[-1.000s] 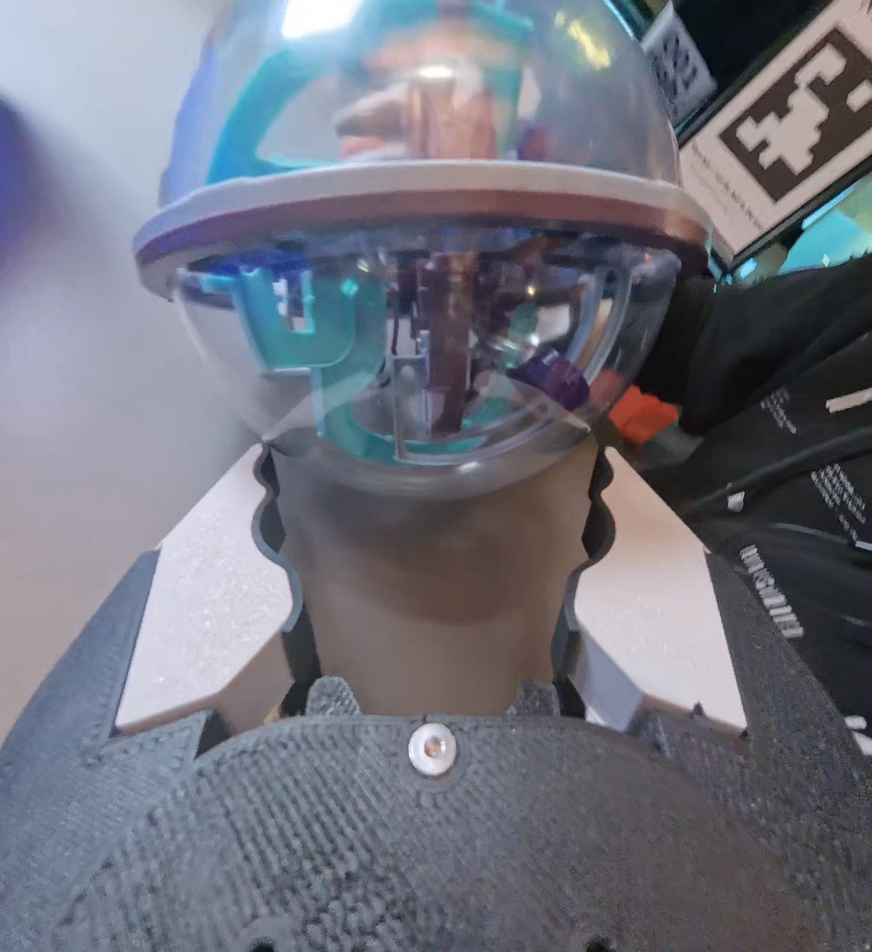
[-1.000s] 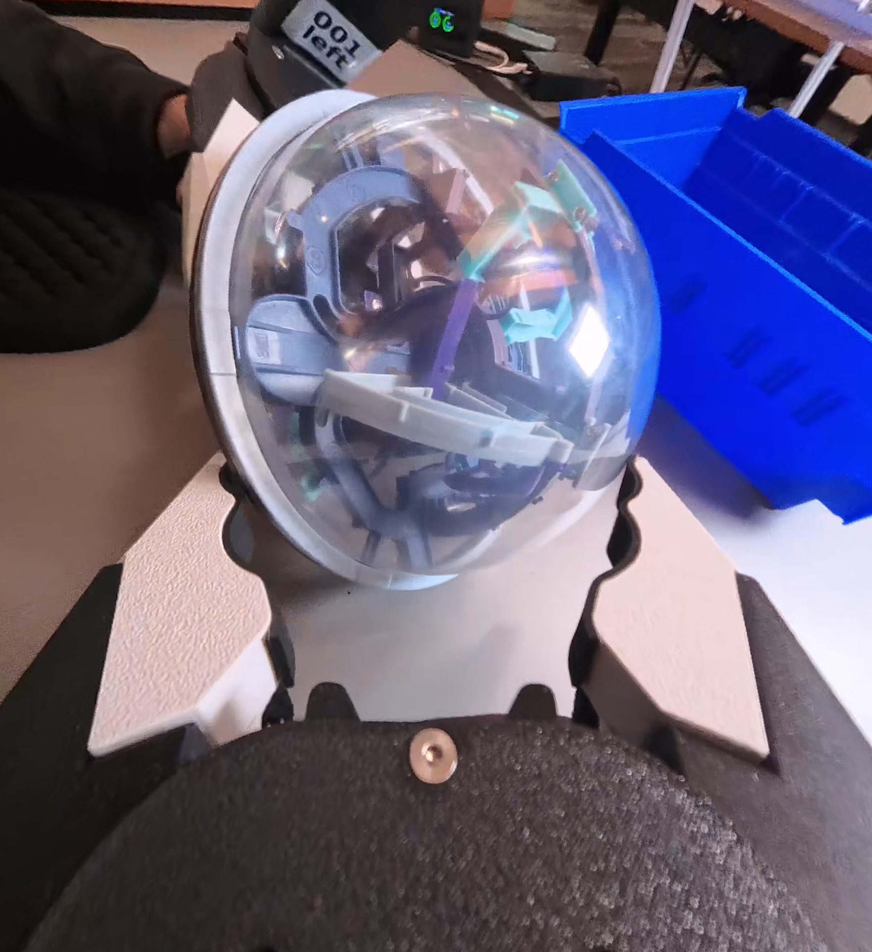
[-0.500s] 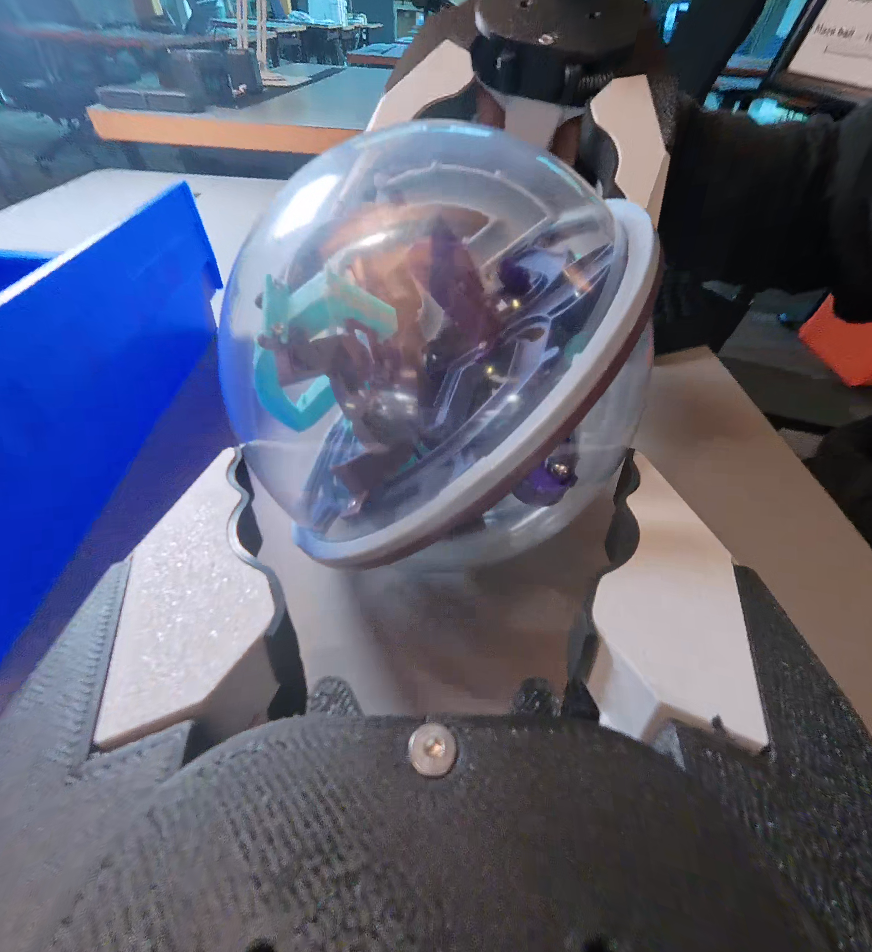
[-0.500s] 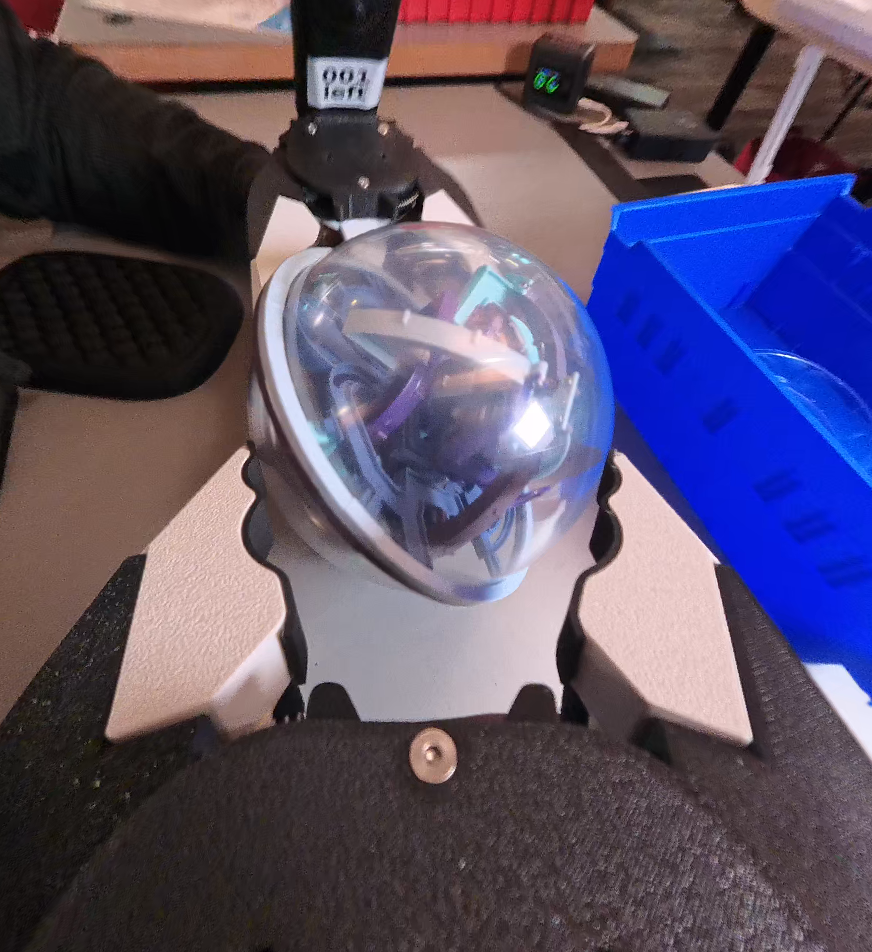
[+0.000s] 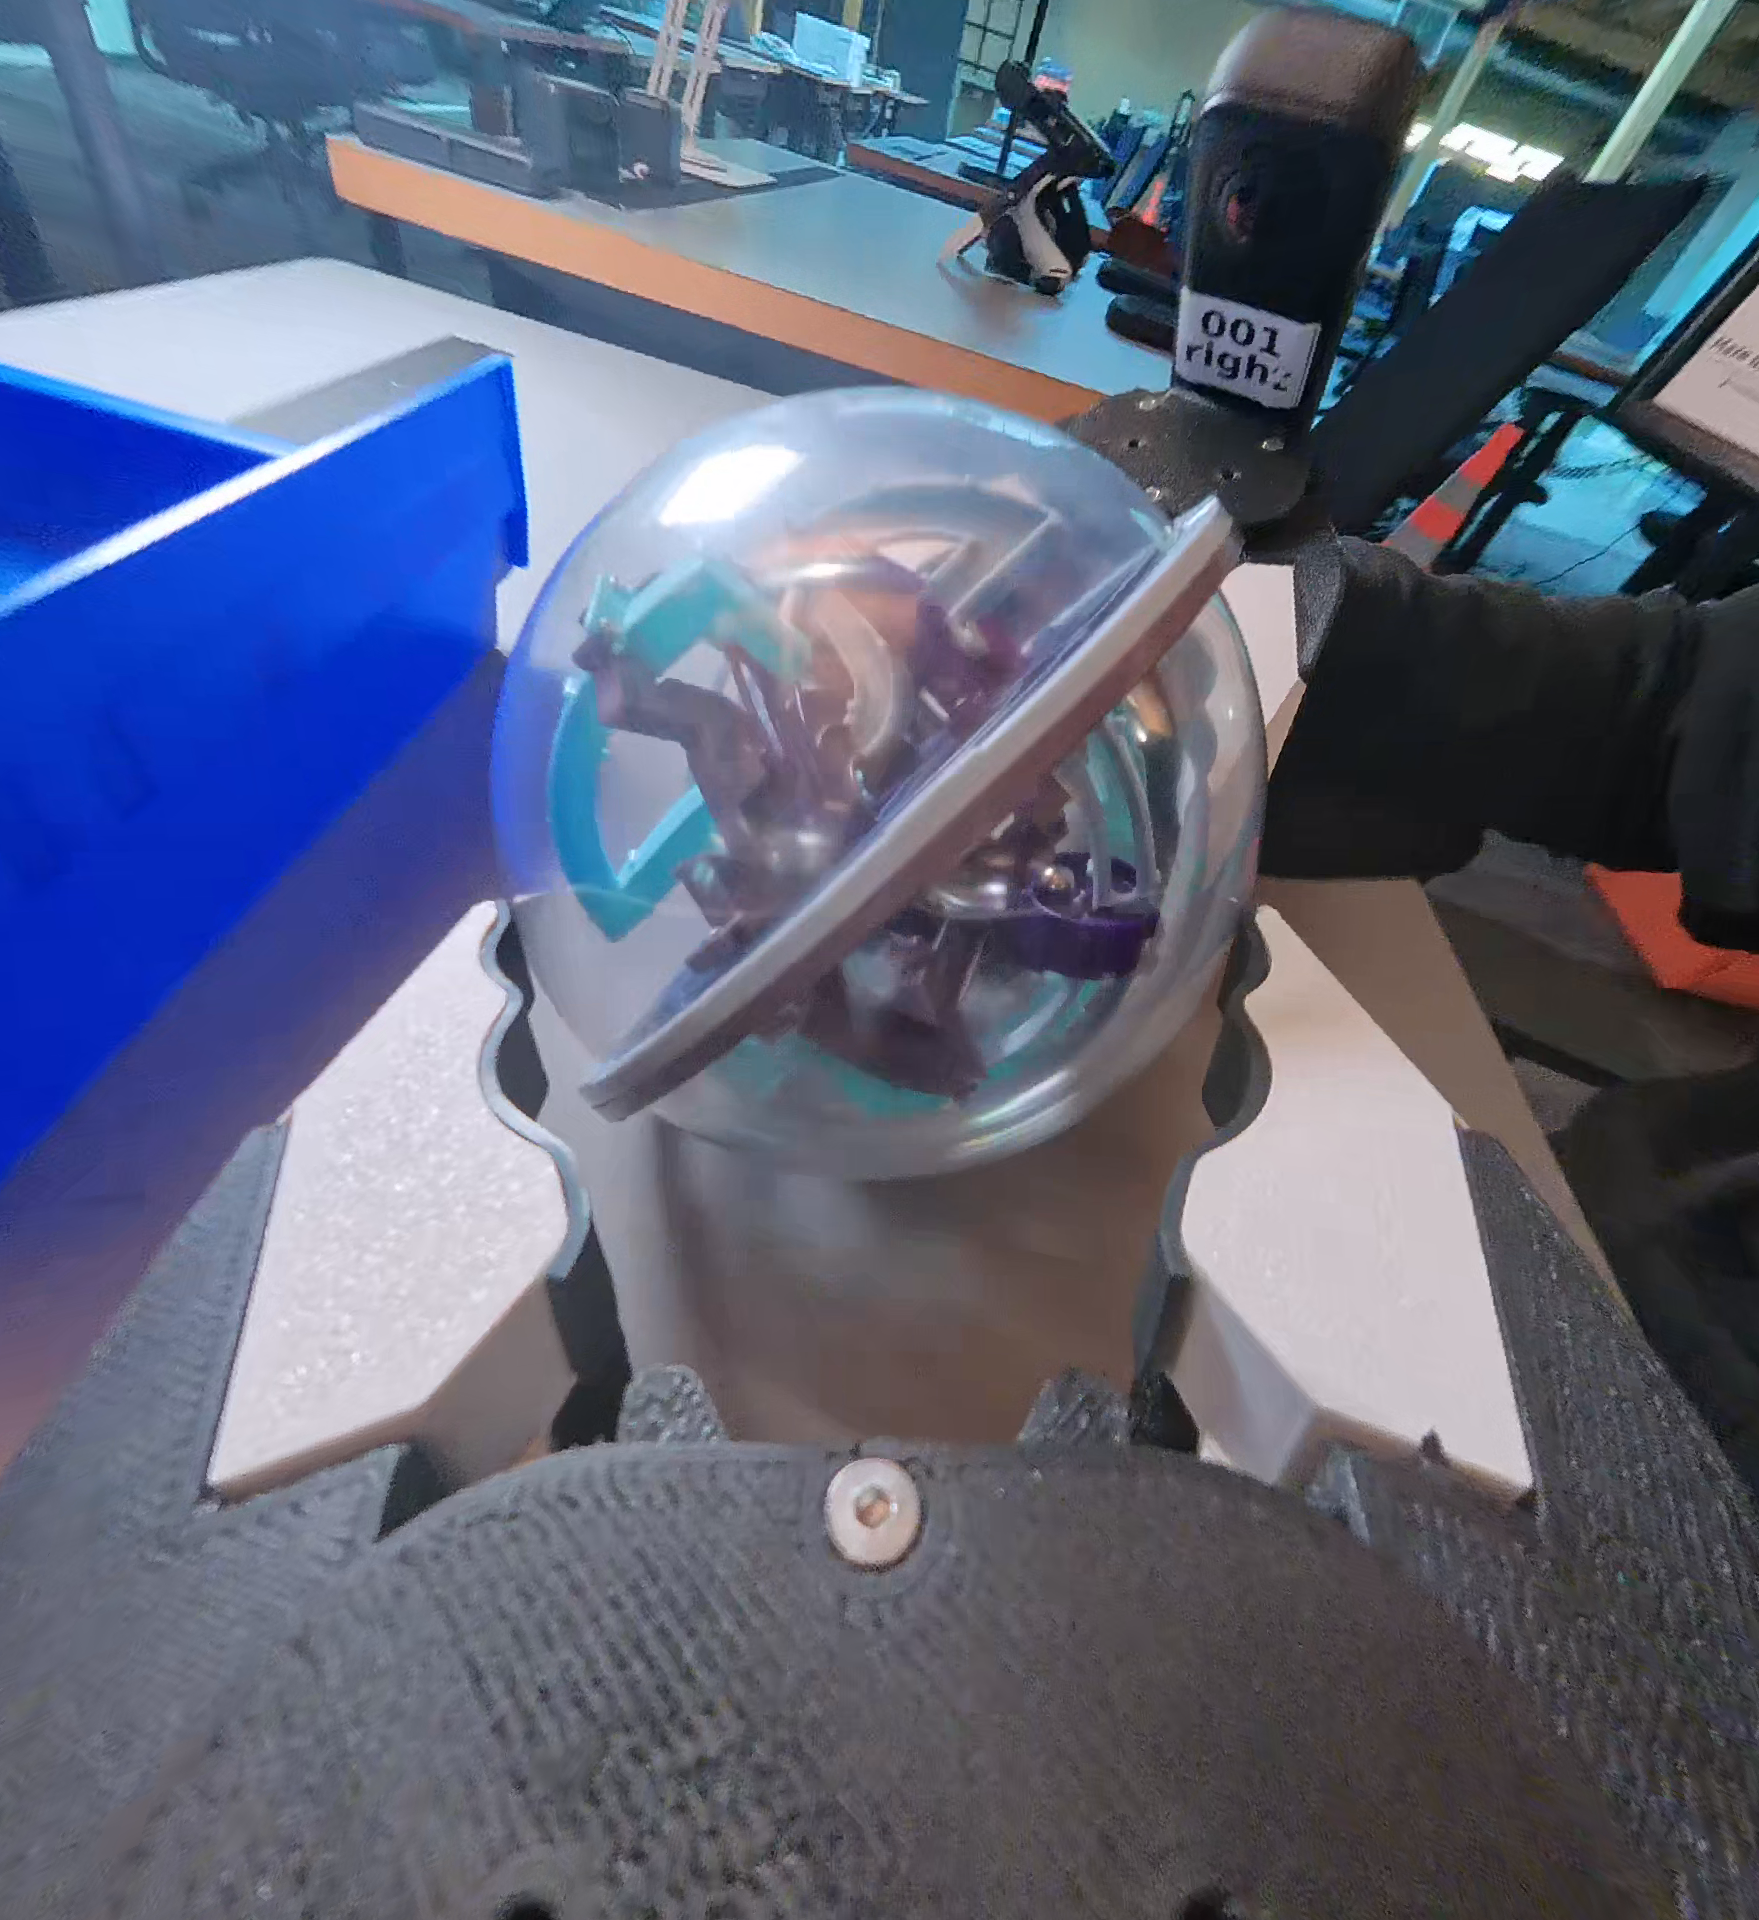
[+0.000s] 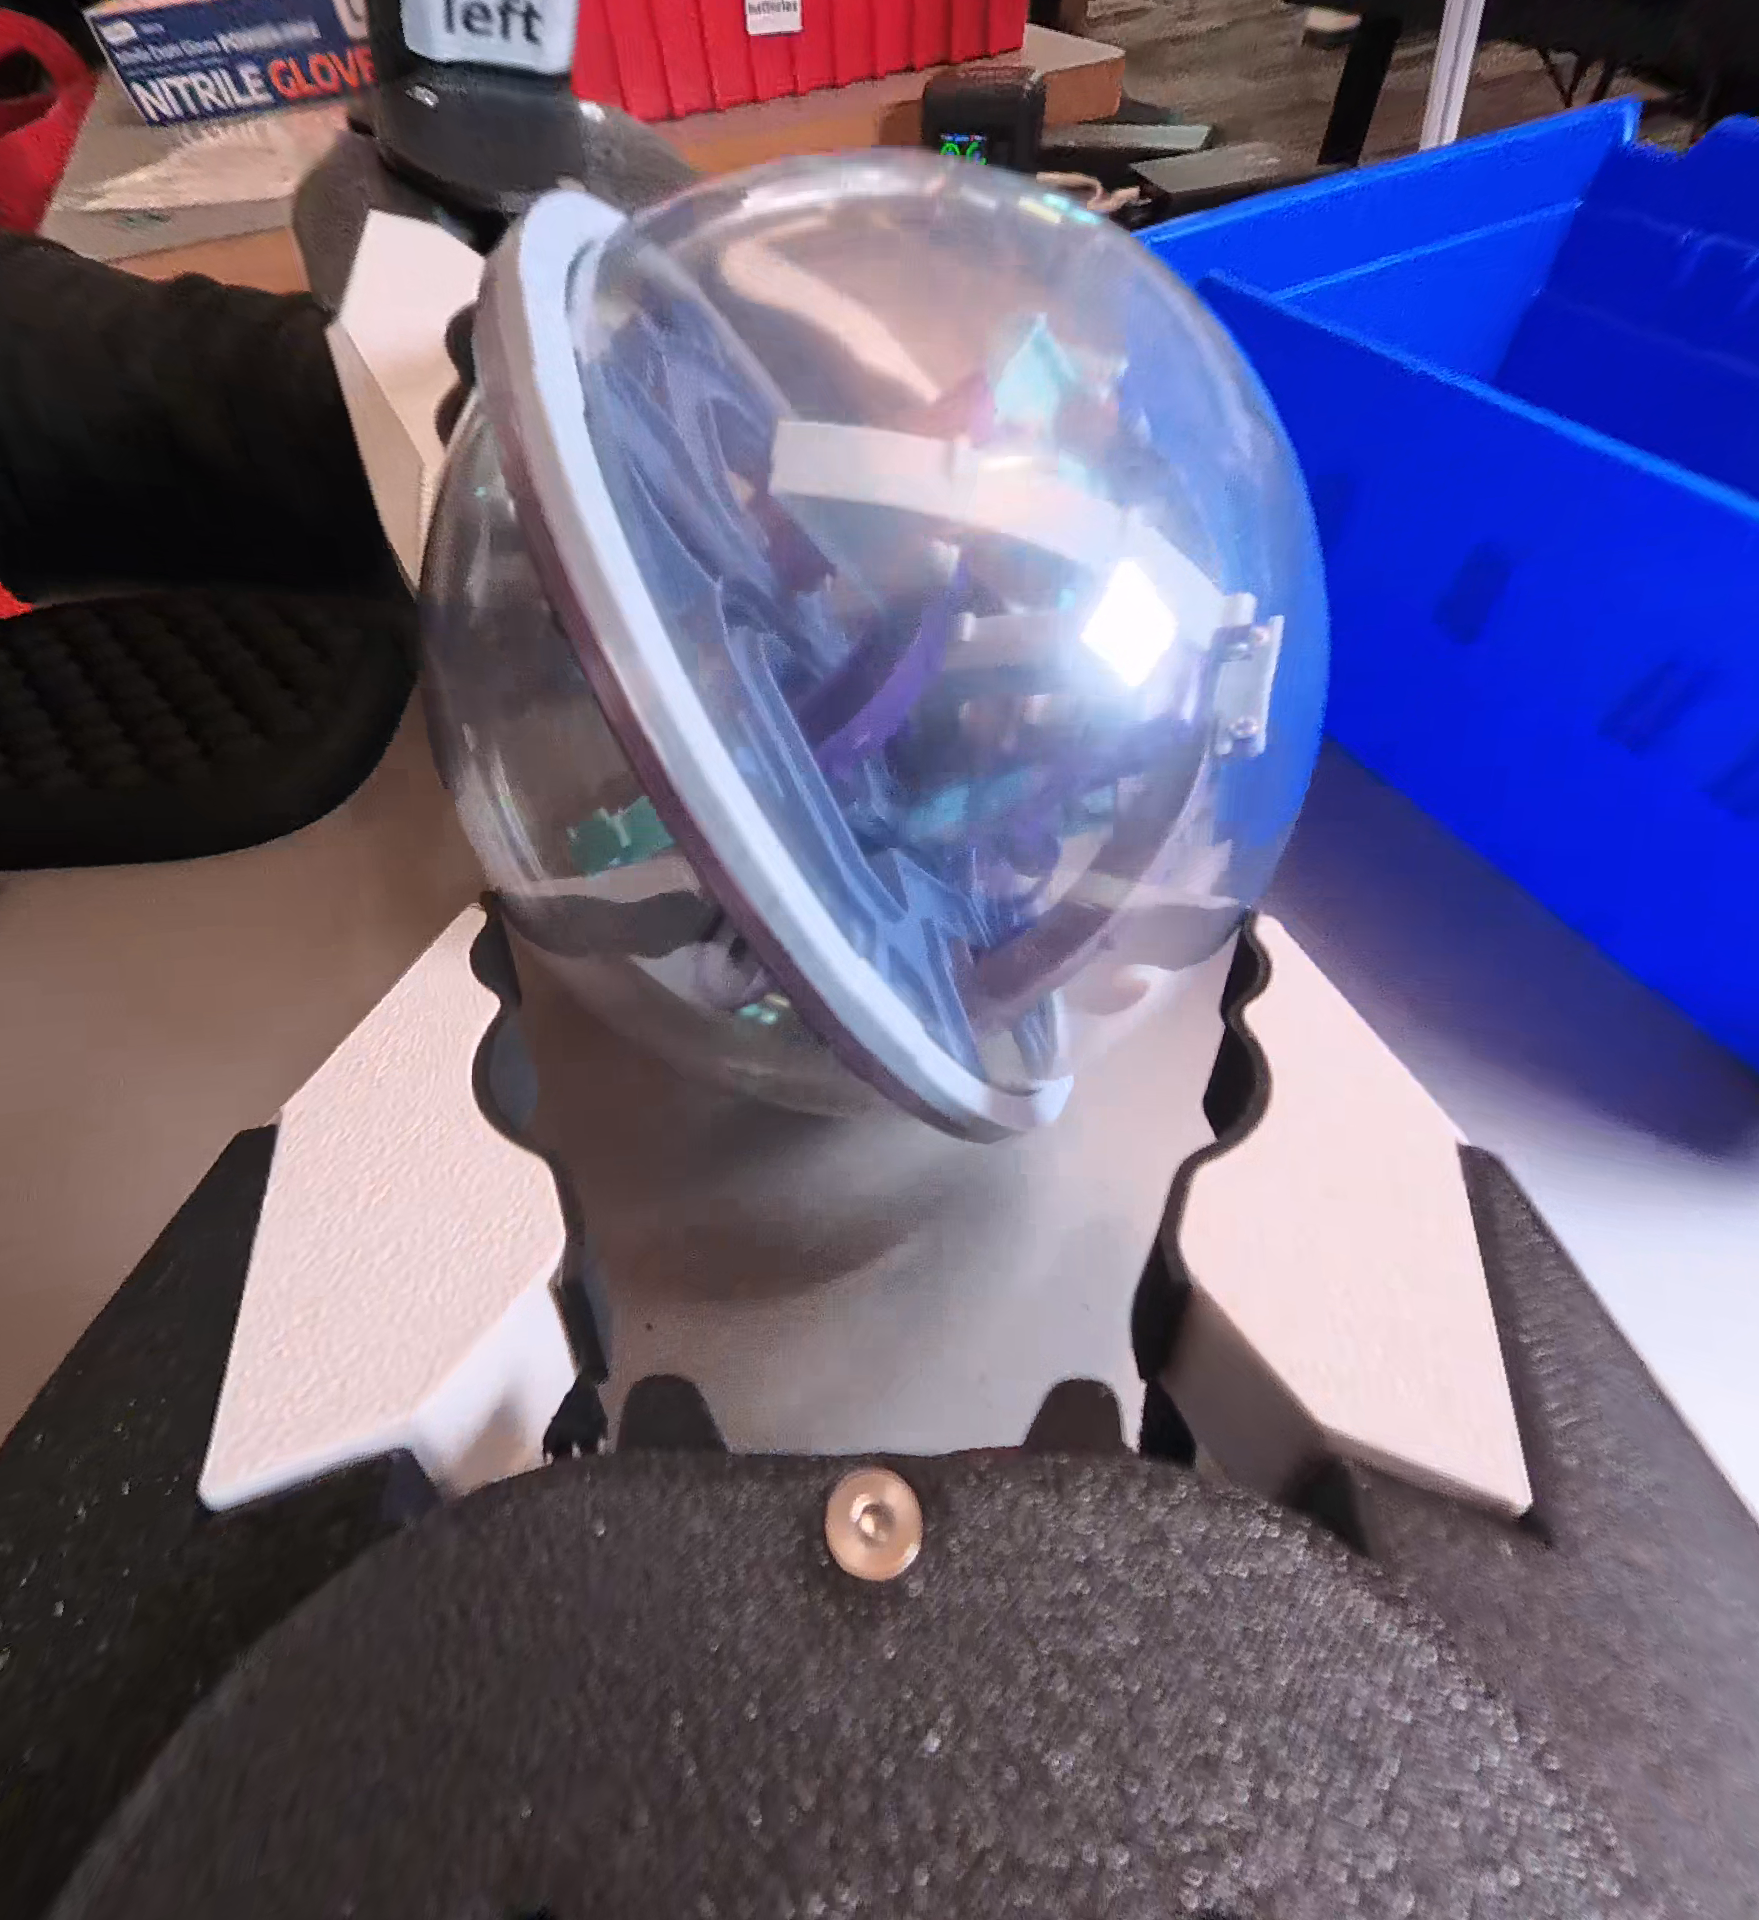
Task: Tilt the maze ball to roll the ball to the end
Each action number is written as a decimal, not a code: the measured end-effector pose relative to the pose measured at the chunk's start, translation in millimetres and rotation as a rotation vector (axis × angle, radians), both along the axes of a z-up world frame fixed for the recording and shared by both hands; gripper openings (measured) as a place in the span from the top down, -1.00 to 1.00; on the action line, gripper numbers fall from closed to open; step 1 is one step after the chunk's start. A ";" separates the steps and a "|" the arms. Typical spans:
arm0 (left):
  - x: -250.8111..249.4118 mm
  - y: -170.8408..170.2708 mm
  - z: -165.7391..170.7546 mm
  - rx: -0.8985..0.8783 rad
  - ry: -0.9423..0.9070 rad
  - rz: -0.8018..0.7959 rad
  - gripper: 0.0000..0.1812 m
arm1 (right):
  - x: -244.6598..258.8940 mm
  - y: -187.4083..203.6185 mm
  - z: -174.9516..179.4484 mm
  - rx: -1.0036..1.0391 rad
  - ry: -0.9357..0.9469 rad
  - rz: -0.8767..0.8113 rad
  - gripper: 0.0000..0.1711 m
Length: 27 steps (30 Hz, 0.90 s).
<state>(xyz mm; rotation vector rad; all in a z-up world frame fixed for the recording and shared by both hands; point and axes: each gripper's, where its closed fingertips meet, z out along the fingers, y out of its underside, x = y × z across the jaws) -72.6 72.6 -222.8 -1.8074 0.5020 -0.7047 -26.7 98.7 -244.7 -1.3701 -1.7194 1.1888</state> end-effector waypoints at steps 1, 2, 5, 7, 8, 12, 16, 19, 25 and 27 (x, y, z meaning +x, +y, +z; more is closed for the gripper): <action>0.4 -0.4 2.0 0.012 0.022 0.008 -0.44 | -0.2 -1.1 -2.6 -0.012 0.003 0.005 -0.54; 0.9 -0.7 3.7 0.021 0.042 0.013 -0.44 | -0.4 -2.0 -4.5 -0.023 0.007 0.009 -0.54; 3.9 -3.6 7.7 0.100 0.128 0.017 -0.43 | -0.4 -5.7 -9.6 -0.026 0.011 0.021 -0.55; 5.5 -7.5 7.5 0.179 0.196 0.006 -0.43 | 0.1 -8.1 -7.4 -0.024 0.030 0.027 -0.55; 5.5 -9.7 6.0 0.227 0.232 -0.002 -0.43 | 0.2 -8.7 -4.0 -0.014 0.046 0.028 -0.55; 0.0 -12.6 -5.2 0.310 0.305 -0.016 -0.43 | -0.7 -8.8 12.1 0.059 0.115 0.016 -0.49; -6.1 -10.2 -27.2 0.245 0.342 -0.036 -0.41 | -2.8 -10.9 38.1 0.100 0.215 0.012 -0.43; -4.6 -10.1 -45.2 0.137 0.387 -0.063 -0.35 | -6.2 -16.3 49.3 0.167 0.213 0.027 -0.45; -4.5 -23.8 -57.8 -0.080 0.354 -0.154 -0.64 | -25.9 -25.6 56.9 0.321 0.067 0.119 -0.45; -10.6 -18.3 -27.1 0.054 0.313 -0.103 -0.66 | -34.7 -27.2 56.0 0.350 0.009 0.154 -0.46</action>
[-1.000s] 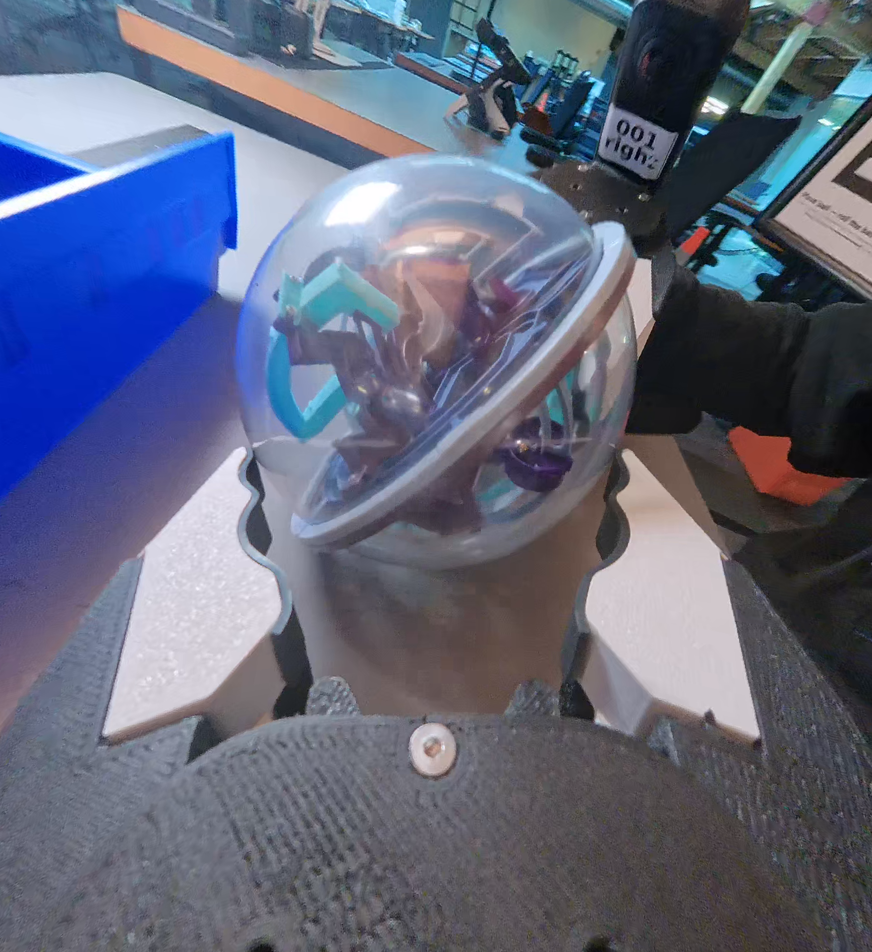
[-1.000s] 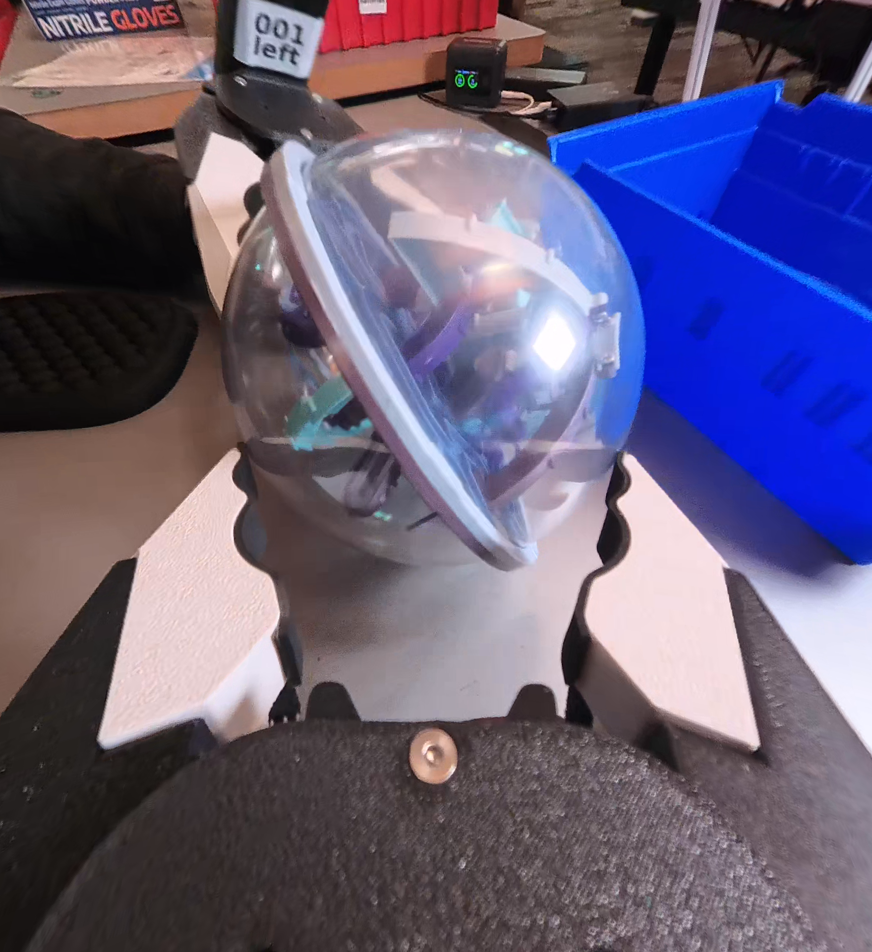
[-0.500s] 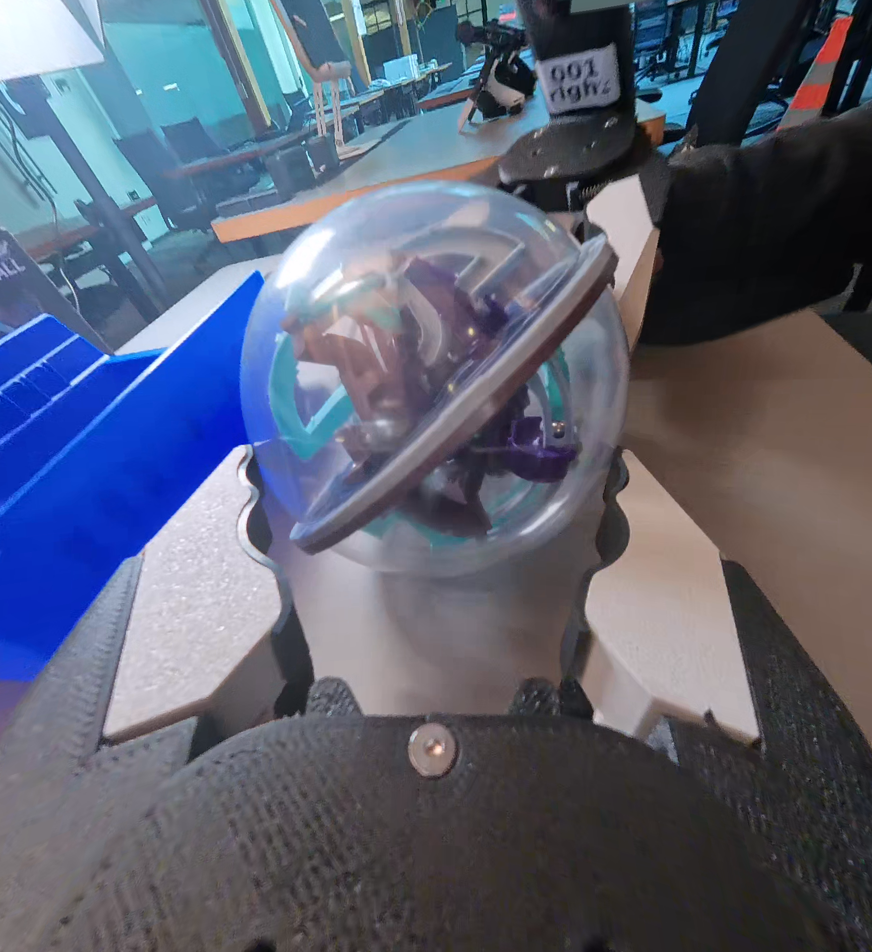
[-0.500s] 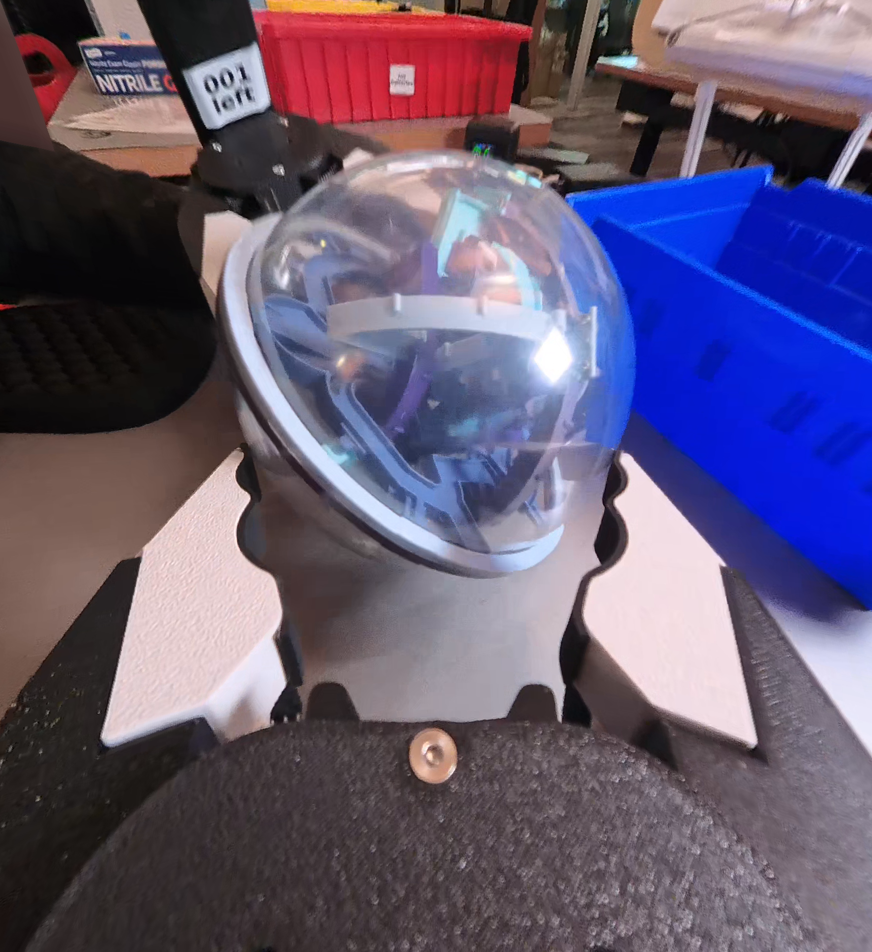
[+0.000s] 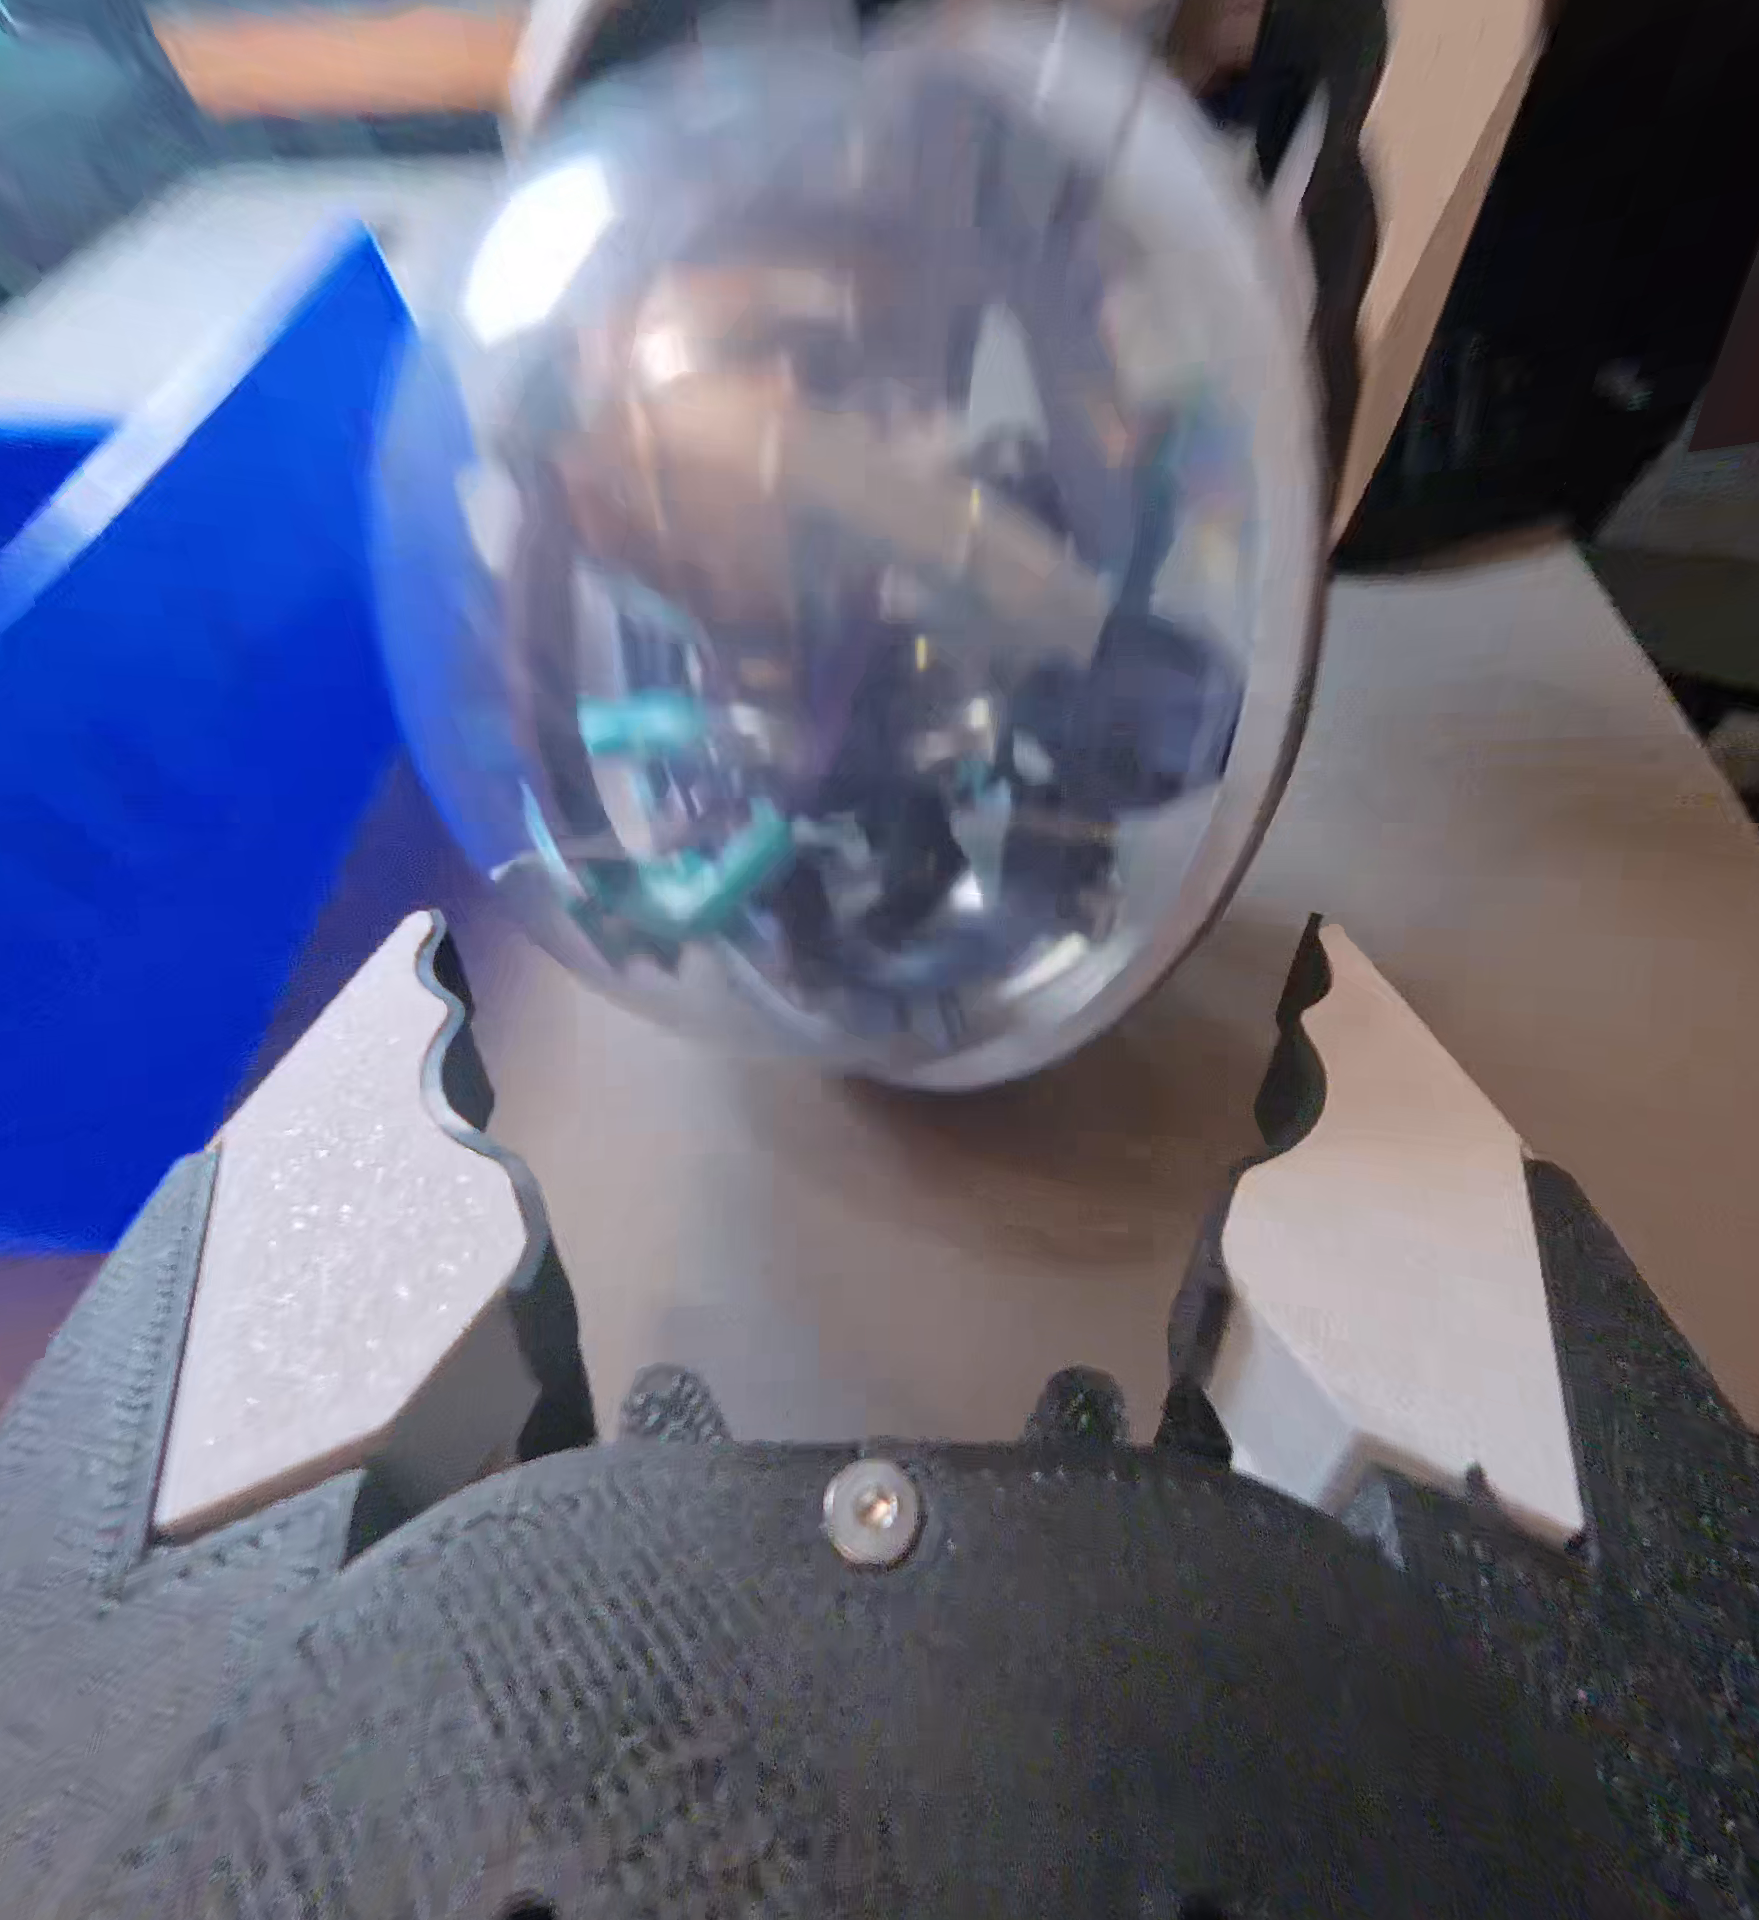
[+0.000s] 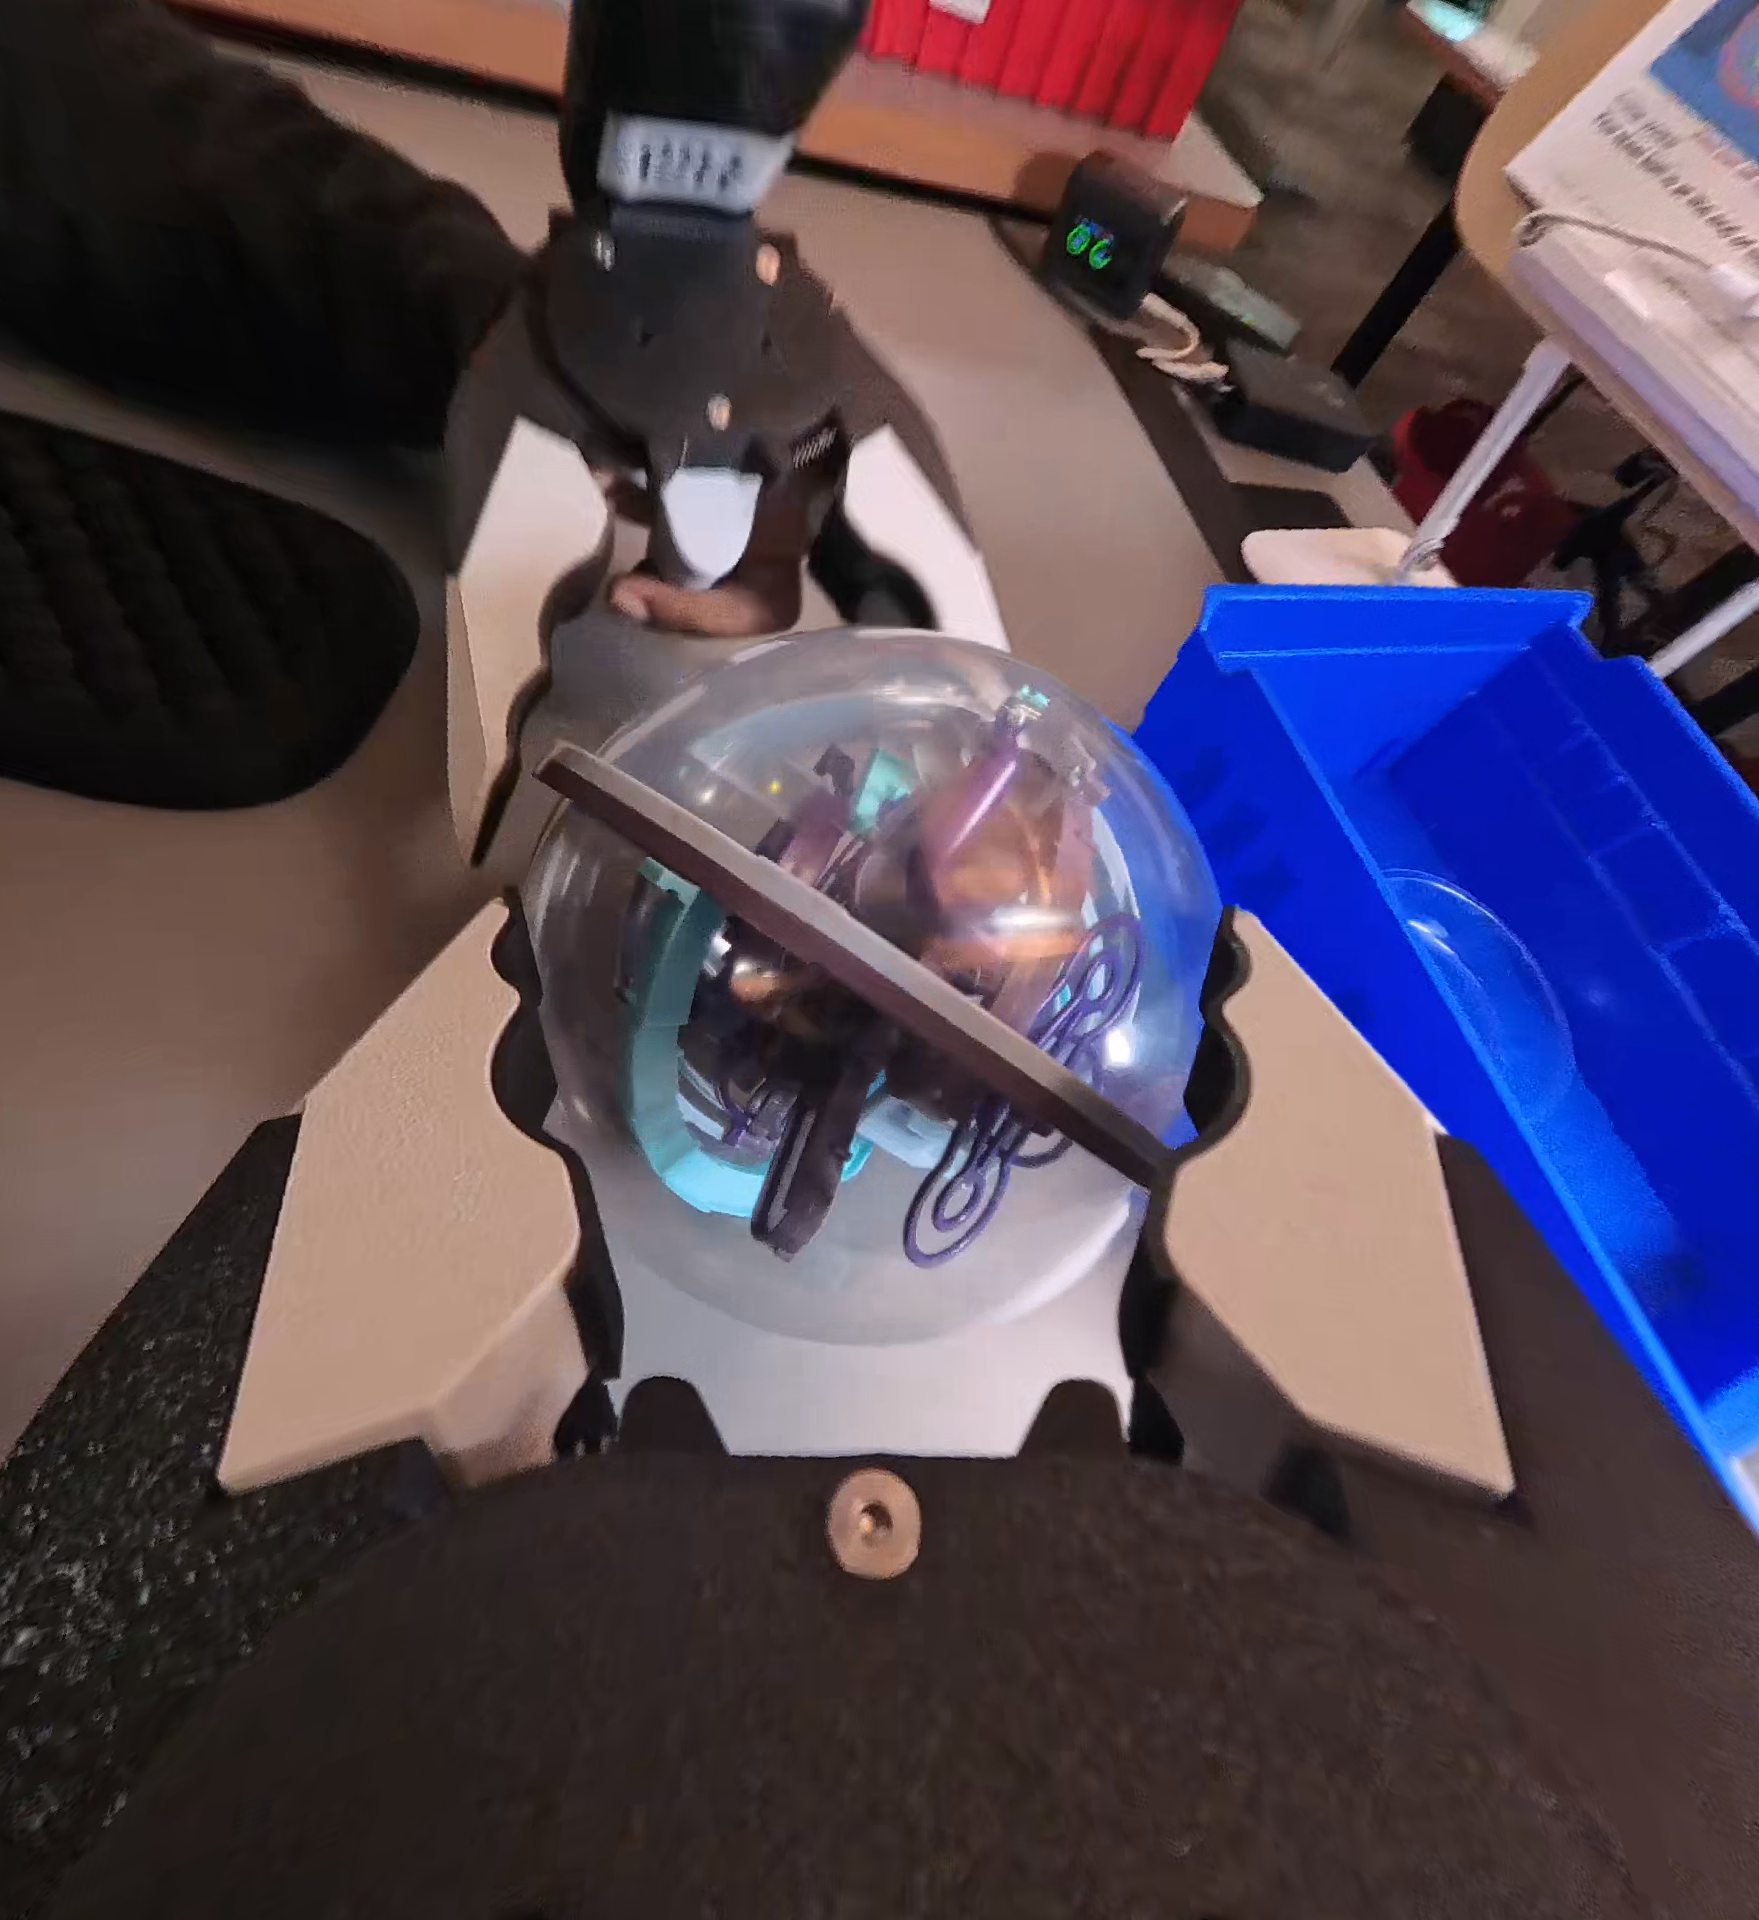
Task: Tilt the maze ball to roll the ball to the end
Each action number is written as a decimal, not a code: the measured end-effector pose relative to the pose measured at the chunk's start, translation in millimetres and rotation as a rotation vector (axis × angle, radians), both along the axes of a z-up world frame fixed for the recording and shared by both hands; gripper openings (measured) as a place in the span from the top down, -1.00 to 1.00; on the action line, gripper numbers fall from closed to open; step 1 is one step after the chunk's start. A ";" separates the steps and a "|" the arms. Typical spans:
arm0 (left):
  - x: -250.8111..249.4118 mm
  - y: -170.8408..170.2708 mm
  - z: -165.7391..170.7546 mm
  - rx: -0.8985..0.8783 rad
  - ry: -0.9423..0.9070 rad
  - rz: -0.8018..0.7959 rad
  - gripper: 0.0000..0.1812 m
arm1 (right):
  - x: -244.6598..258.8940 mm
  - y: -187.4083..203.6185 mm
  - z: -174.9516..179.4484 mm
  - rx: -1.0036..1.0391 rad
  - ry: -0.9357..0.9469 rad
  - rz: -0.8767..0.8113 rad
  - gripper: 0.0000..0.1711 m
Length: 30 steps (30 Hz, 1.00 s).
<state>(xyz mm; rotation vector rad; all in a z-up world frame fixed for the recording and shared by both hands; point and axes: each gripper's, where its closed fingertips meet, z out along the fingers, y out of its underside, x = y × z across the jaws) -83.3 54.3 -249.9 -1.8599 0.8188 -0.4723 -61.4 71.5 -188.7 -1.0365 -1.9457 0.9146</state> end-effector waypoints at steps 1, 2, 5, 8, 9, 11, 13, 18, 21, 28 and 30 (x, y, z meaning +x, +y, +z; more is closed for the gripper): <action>-0.5 2.6 14.7 0.052 -0.021 0.007 -0.67 | -4.6 -1.7 -0.5 0.018 -0.028 0.018 -0.46; 0.5 5.2 25.3 0.087 -0.029 0.011 -0.69 | -9.5 -3.8 -1.0 0.044 -0.053 0.037 -0.47; -1.3 18.9 26.6 0.118 0.032 0.062 -0.75 | -27.8 -6.1 -3.5 0.142 -0.110 0.061 -0.48; -9.1 22.1 26.1 0.125 -0.013 0.085 -0.64 | -33.2 -11.4 10.6 0.167 -0.057 0.077 -0.40; -9.7 22.0 25.2 0.111 -0.045 0.084 -0.64 | -29.2 -9.7 20.6 0.135 -0.016 0.065 -0.42; -9.9 22.9 23.9 0.096 -0.086 0.081 -0.64 | -12.2 6.1 28.8 0.064 0.026 0.023 -0.51; -10.4 24.7 23.8 0.080 -0.124 0.078 -0.63 | 8.7 30.2 8.8 0.032 0.004 -0.031 -0.57; -12.7 30.2 25.5 0.021 -0.273 0.083 -0.60 | 19.6 43.3 -67.3 -0.054 -0.037 -0.107 -0.60; -9.7 29.4 25.8 -0.052 -0.388 0.087 -0.59 | 3.9 33.7 -65.5 -0.150 0.053 -0.119 -0.58; 9.5 6.2 -10.0 -0.170 -0.292 0.043 -0.53 | 13.8 24.1 -38.6 -0.317 0.116 0.008 -0.57; 15.7 -2.7 -22.2 -0.196 -0.180 0.000 -0.58 | 18.4 21.7 -35.4 -0.312 0.109 0.034 -0.57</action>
